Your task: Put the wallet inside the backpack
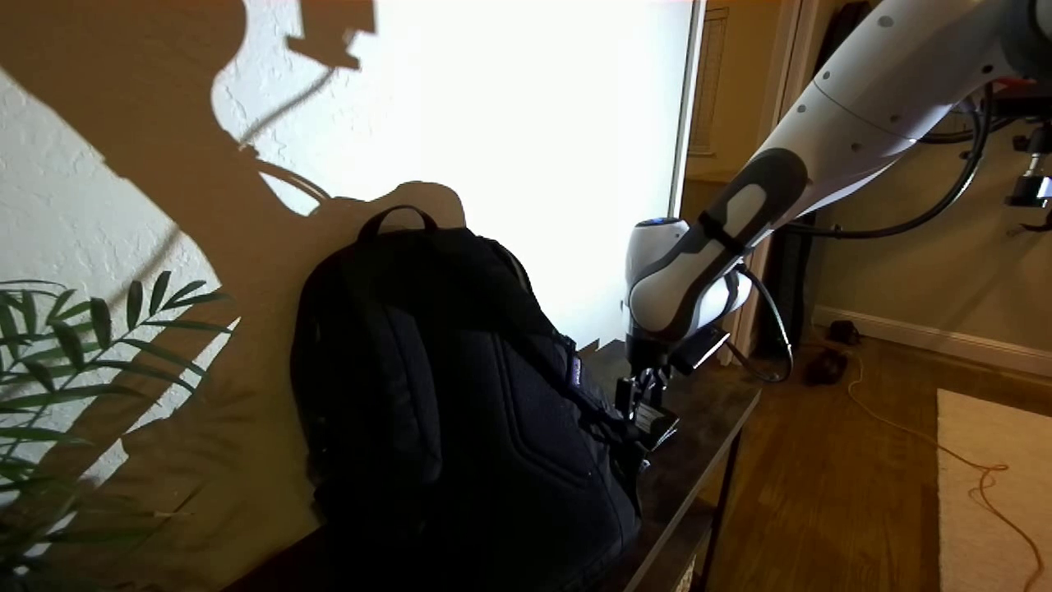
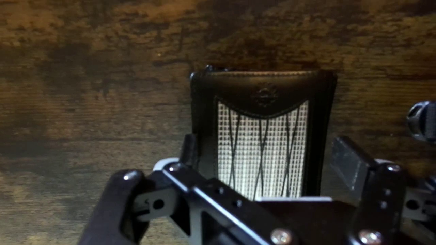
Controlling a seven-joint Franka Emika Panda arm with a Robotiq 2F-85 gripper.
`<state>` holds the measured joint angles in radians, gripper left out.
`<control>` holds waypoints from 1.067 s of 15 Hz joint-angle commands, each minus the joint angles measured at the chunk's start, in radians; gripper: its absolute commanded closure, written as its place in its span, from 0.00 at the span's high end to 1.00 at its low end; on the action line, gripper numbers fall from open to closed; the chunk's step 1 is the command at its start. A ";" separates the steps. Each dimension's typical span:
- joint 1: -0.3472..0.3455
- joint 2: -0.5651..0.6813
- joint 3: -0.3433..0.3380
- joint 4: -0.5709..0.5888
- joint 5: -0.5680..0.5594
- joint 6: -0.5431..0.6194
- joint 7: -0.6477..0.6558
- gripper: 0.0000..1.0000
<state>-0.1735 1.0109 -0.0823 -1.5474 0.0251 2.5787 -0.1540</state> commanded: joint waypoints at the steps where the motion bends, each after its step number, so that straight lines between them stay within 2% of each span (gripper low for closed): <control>1: -0.015 0.008 0.011 0.005 -0.017 -0.037 -0.004 1.00; 10: -0.018 0.040 0.014 0.026 -0.016 -0.049 -0.008 1.00; 11: -0.019 0.040 0.015 0.027 -0.016 -0.049 -0.010 0.92; 13: -0.018 0.041 0.014 0.028 -0.018 -0.048 -0.010 0.68; 16: -0.014 0.038 0.014 0.030 -0.021 -0.052 -0.012 0.51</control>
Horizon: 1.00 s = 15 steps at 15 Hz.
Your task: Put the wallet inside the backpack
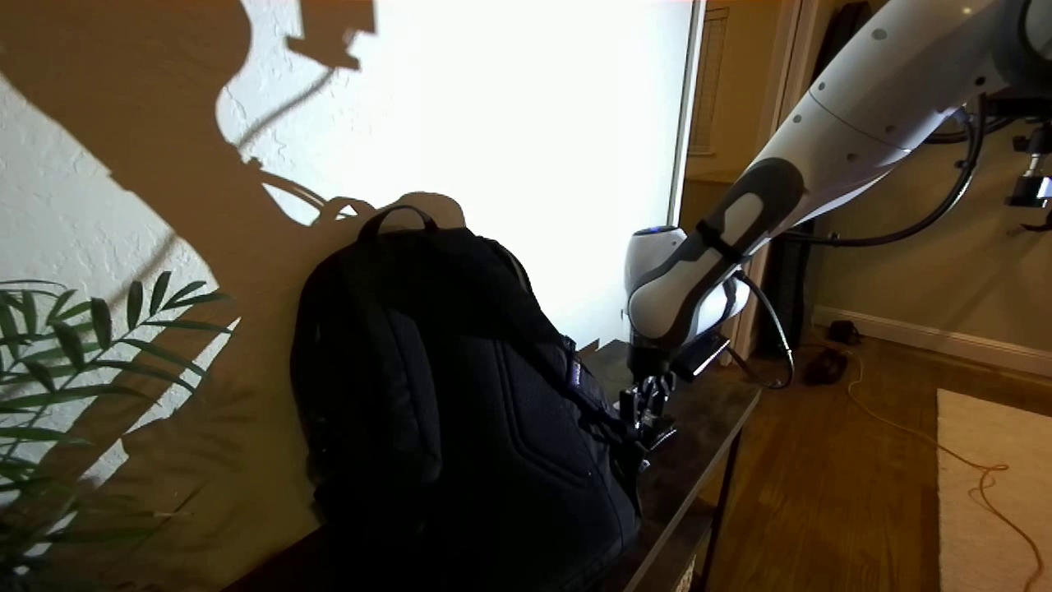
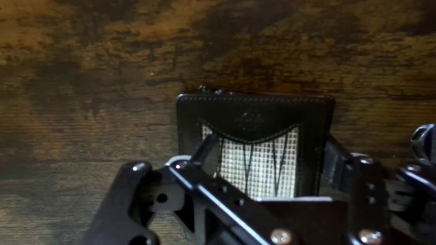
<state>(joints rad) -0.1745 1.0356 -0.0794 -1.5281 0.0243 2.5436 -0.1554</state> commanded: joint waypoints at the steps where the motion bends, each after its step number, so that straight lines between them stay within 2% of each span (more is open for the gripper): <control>1: -0.013 0.013 0.013 0.010 -0.020 -0.015 -0.011 0.42; 6: -0.012 0.006 0.017 0.003 -0.020 -0.012 -0.011 0.08; 8: -0.012 0.002 0.017 -0.002 -0.021 -0.008 -0.014 0.02; 9: -0.010 -0.001 0.016 -0.005 -0.021 -0.010 -0.011 0.04; 10: -0.006 -0.008 0.013 -0.013 -0.024 -0.005 -0.009 0.31; 12: -0.001 -0.036 0.015 -0.036 -0.029 0.002 -0.014 0.32; 15: 0.017 -0.099 0.004 -0.084 -0.043 0.010 0.004 0.51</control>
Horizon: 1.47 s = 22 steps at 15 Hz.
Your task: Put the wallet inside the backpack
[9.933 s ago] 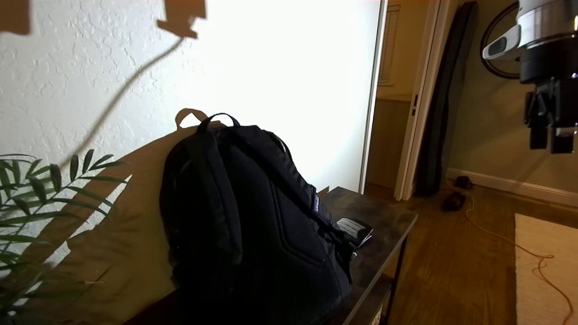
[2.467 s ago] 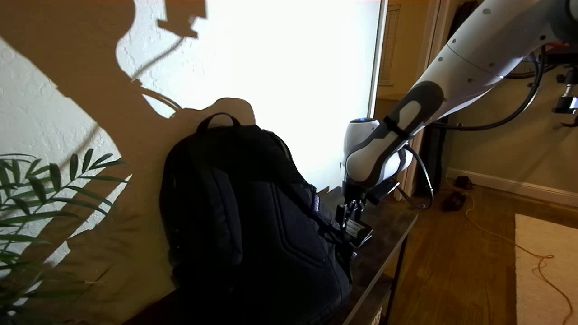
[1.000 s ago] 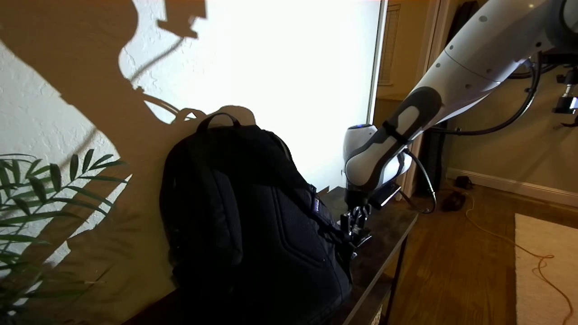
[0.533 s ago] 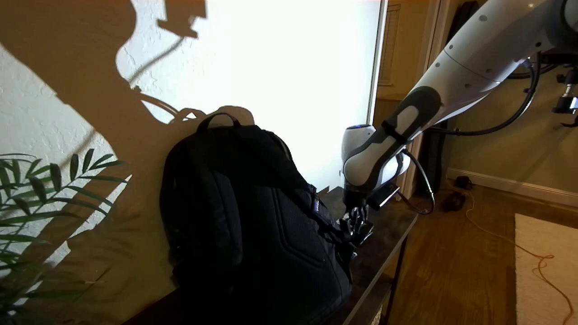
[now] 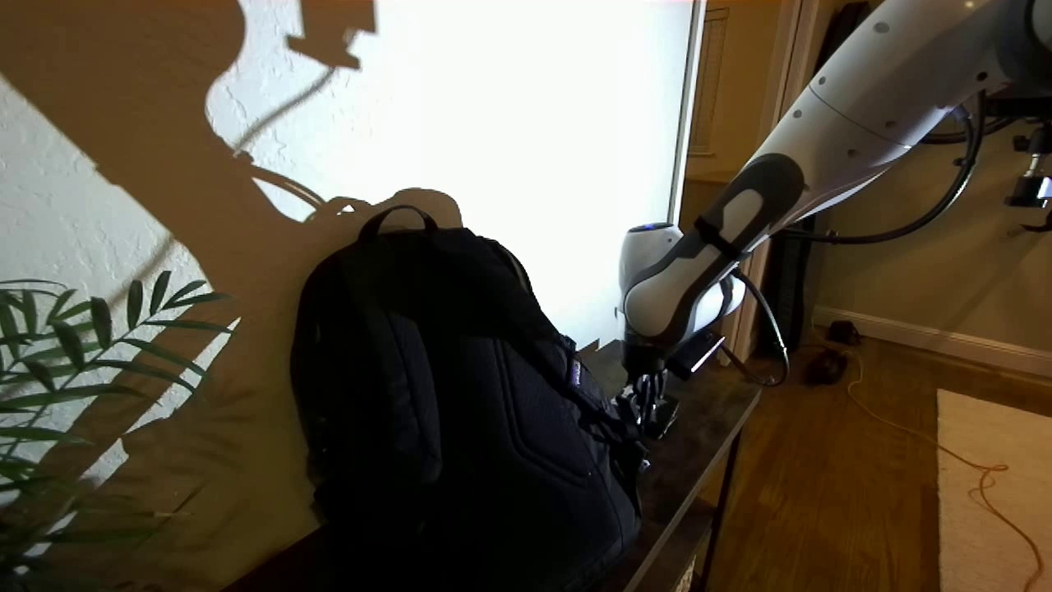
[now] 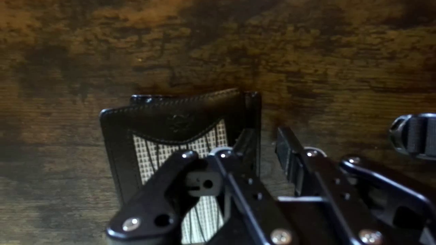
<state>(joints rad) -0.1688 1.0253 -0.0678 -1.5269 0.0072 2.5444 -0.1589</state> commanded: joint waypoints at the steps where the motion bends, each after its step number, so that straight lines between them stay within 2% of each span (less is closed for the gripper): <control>1: 0.017 -0.104 -0.014 -0.093 -0.031 0.006 0.015 0.58; 7: 0.023 -0.189 -0.028 -0.133 -0.034 0.001 0.034 0.97; 12: 0.029 -0.163 -0.061 -0.096 -0.048 -0.001 0.068 1.00; 18: 0.085 -0.132 -0.137 -0.082 -0.067 -0.022 0.239 1.00; 22: 0.088 -0.104 -0.128 -0.070 -0.059 -0.014 0.263 1.00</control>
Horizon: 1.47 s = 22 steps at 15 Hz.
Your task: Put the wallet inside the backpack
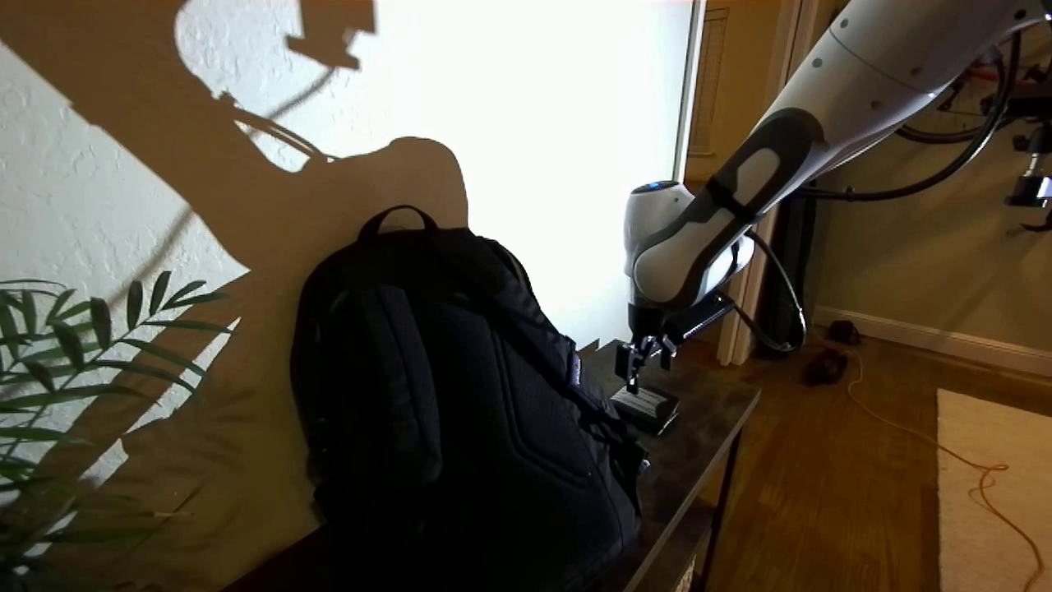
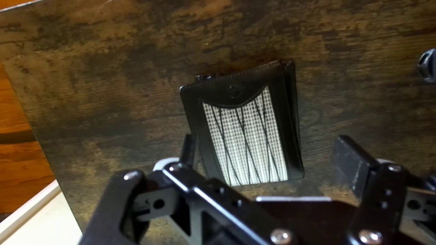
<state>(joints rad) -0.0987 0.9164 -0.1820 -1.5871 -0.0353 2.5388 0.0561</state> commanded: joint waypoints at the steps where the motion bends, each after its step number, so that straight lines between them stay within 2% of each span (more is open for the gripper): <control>1: 0.015 0.013 -0.009 -0.008 -0.015 -0.007 0.042 1.00; 11: 0.010 0.081 0.007 0.018 -0.030 0.049 -0.008 1.00; 22: -0.007 0.100 0.017 0.083 -0.027 0.113 -0.017 1.00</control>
<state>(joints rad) -0.0924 1.0090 -0.1732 -1.5211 -0.0581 2.6282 0.0471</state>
